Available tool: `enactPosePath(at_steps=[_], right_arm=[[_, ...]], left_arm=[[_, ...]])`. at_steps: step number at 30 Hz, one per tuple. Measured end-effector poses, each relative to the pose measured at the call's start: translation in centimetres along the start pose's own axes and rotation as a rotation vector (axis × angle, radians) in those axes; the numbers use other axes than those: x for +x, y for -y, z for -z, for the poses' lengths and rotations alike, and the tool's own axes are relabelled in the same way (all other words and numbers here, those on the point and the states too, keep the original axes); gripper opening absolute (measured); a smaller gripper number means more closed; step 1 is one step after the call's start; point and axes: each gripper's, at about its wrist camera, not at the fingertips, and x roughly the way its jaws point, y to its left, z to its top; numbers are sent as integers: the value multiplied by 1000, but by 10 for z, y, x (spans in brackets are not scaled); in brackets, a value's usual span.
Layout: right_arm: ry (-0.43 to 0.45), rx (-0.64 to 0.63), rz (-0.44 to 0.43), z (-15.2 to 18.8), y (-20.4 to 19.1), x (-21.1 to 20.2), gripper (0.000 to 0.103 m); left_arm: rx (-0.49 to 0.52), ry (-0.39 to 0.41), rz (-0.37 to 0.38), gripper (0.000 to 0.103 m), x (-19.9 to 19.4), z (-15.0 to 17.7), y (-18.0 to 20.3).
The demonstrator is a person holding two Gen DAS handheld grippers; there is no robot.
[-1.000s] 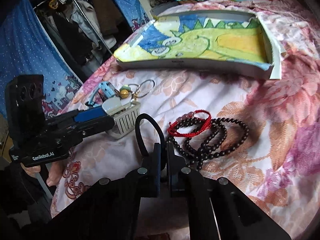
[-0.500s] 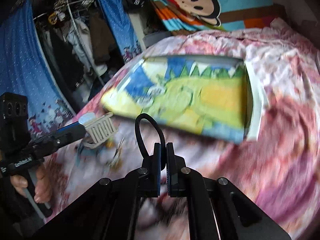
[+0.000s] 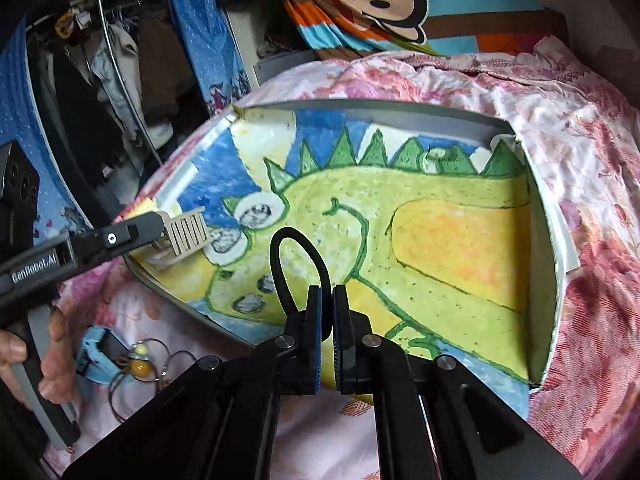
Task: Organize jewelry
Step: 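Carry the clip and hair tie into the tray while both tools open to release them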
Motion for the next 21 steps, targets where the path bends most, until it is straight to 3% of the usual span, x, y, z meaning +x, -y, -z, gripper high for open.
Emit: enactPosePath(at_steps=[4, 5, 6, 7, 8, 10, 13, 14, 16, 21], right_arm=[[-12, -11, 13, 1, -2, 1, 6], [-14, -16, 18, 1, -2, -1, 7], [-14, -20, 22, 1, -1, -3, 8], [-11, -22, 30, 1, -1, -6, 15], [-6, -20, 35, 1, 0, -9, 27], [11, -7, 40, 2, 4, -19, 39], [42, -10, 61, 6, 8, -40, 42], [59, -13, 68, 8, 8, -50, 49], [108, -19, 80, 13, 10, -72, 64], [229, -54, 120, 31, 4, -134, 81]], left_arm=[[-16, -15, -11, 46, 3, 2, -4], [-12, -17, -13, 49, 2, 2, -4], [-9, -17, -15, 59, 1, 3, -3], [-14, -10, -18, 74, -1, 3, -2], [-24, 4, -19, 79, -4, 4, -3], [-43, 34, -5, 82, -11, 5, -4], [-34, 35, -13, 82, -23, 7, 0], [-24, 47, -14, 83, -29, 9, 3], [5, 82, -24, 97, -45, 14, 10], [53, 161, -12, 103, -85, 30, 29]])
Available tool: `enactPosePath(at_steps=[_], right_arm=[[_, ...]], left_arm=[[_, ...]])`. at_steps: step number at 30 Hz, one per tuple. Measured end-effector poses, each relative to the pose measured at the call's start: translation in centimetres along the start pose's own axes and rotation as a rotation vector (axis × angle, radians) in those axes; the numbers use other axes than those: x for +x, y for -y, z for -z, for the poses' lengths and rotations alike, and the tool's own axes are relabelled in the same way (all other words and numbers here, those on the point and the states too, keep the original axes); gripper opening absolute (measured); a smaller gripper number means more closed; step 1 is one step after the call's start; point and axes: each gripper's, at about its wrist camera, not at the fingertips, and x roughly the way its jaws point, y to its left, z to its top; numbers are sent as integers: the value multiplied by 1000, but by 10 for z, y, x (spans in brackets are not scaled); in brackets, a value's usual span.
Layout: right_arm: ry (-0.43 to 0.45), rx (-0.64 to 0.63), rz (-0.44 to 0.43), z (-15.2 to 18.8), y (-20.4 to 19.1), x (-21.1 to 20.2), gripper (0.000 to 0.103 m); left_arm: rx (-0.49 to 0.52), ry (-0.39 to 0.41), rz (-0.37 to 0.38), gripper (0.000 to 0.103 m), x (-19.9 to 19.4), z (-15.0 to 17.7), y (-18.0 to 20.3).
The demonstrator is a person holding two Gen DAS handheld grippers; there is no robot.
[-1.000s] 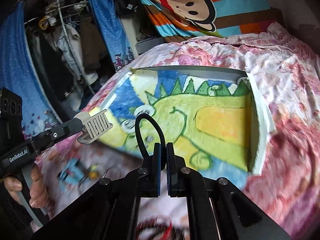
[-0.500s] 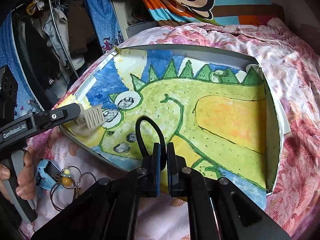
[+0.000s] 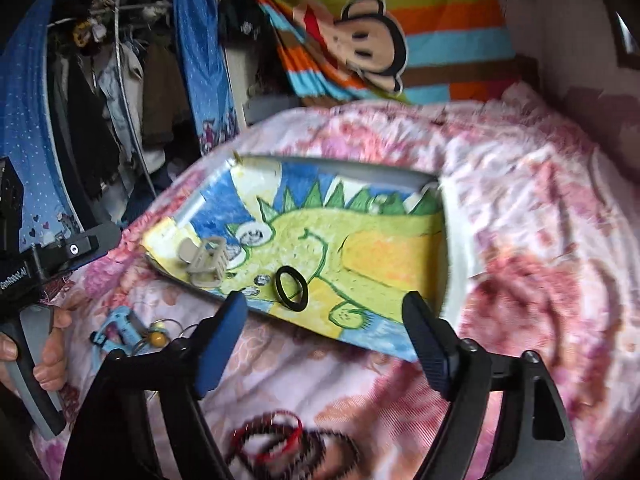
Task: Organize jewelry
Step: 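Carry the clip and hair tie into the tray while both tools open to release them, then move both tools back toward the remaining jewelry beside the tray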
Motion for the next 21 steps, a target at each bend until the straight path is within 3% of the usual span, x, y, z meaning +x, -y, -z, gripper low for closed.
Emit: enactPosePath(at_steps=[2, 11, 21], right_arm=[[45, -16, 18, 3, -2, -23, 92], [161, -61, 37, 19, -23, -98, 94], [171, -72, 37, 60, -36, -151, 99]], left_arm=[[31, 26, -11, 103, -18, 7, 7], [157, 154, -16, 103, -91, 43, 35], [176, 175, -44, 103, -141, 76, 40]])
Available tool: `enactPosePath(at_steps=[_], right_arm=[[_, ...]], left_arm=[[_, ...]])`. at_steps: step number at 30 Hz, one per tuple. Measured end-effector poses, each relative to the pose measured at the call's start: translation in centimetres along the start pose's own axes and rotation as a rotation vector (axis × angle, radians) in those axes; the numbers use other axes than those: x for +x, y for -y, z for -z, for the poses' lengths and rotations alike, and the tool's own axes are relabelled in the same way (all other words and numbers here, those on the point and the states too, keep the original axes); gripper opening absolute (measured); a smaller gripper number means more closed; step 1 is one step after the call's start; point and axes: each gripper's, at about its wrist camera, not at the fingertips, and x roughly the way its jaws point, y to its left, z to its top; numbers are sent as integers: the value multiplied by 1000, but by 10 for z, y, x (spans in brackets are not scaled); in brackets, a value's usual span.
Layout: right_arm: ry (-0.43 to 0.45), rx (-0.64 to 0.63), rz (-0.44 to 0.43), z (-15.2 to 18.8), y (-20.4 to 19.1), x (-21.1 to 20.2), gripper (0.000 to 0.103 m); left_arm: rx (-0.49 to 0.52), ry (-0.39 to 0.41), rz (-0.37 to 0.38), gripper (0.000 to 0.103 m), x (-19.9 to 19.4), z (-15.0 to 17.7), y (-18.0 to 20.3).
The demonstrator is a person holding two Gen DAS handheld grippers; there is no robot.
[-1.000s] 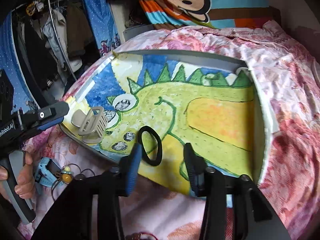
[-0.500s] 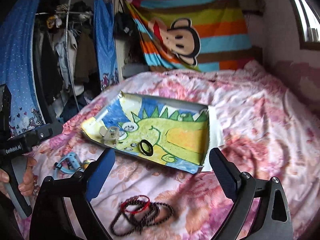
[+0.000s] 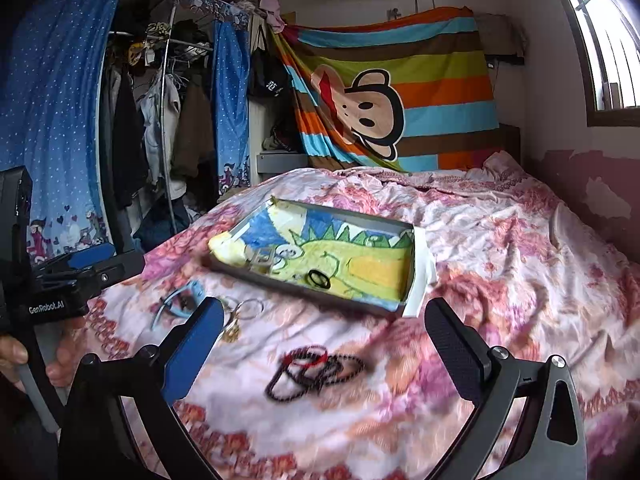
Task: Organize jewelry
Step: 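Move both tools back toward the remaining jewelry beside the tray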
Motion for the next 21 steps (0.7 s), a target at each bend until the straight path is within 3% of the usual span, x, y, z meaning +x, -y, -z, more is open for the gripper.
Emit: enactPosePath(at_steps=[8, 14, 21], right_arm=[[-115, -1, 1, 28, 5, -4, 99], [-236, 1, 7, 45, 11, 12, 99], [-296, 30, -1, 52, 18, 25, 99]], left_arm=[[23, -45, -37, 103, -18, 24, -4], [59, -129, -37, 103, -10, 35, -4], [62, -252, -42, 103, 10, 47, -10]])
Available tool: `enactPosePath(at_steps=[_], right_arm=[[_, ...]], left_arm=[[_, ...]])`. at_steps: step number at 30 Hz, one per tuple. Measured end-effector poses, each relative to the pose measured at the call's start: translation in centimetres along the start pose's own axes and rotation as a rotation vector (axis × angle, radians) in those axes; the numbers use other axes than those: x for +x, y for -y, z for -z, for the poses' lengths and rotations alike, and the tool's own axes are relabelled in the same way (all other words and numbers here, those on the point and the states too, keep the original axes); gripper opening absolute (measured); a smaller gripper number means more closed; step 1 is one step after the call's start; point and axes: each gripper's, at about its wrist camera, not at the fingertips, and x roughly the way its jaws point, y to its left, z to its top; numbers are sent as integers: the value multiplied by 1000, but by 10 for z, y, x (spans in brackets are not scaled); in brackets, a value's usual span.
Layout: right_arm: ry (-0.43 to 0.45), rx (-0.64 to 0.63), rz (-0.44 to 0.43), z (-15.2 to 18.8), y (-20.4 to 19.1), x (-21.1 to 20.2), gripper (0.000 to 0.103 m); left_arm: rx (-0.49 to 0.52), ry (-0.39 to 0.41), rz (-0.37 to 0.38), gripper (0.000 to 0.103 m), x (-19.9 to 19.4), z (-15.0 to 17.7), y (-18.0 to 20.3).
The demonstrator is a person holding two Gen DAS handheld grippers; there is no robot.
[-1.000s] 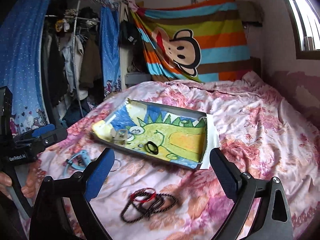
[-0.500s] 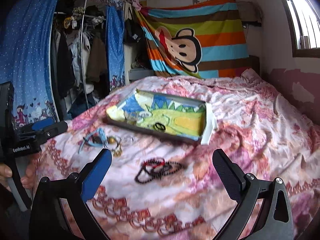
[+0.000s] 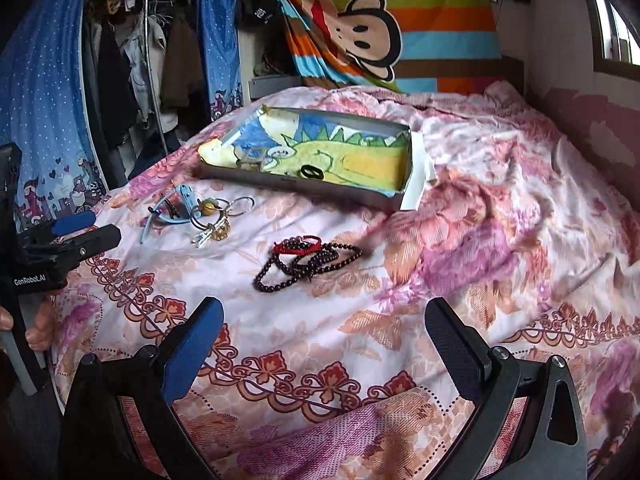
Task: Organize jewelry
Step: 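Move both tools back toward the remaining jewelry beside the tray, then grasp the silver clasp with the left tool while the right tool grasps the red string bracelet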
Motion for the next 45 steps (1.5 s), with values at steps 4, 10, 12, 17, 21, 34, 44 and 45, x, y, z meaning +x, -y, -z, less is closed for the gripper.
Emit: enactPosePath(at_steps=[4, 10, 12, 17, 21, 34, 44, 45], right_arm=[[-31, 14, -35, -7, 7, 13, 99], [-44, -9, -67, -25, 17, 38, 99], [-49, -18, -82, -30, 18, 49, 99], [-81, -78, -129, -41, 12, 77, 92], [-102, -133, -182, -50, 2, 98, 79], [-232, -304, -229, -45, -29, 142, 52], [-232, -333, -191, -44, -33, 149, 44], [-230, -337, -196, -44, -34, 150, 40]], left_arm=[[-16, -70, 18, 103, 16, -1, -7], [-13, -143, 65, 103, 46, -16, -15], [-13, -160, 89, 103, 55, -19, -15], [15, -193, 124, 94, 73, -24, -13], [58, -238, 135, 78, 92, -25, -8], [67, -337, 150, 54, 125, -20, -6], [99, -347, 124, 30, 137, -19, -1], [101, -348, 122, 25, 137, -19, -1]])
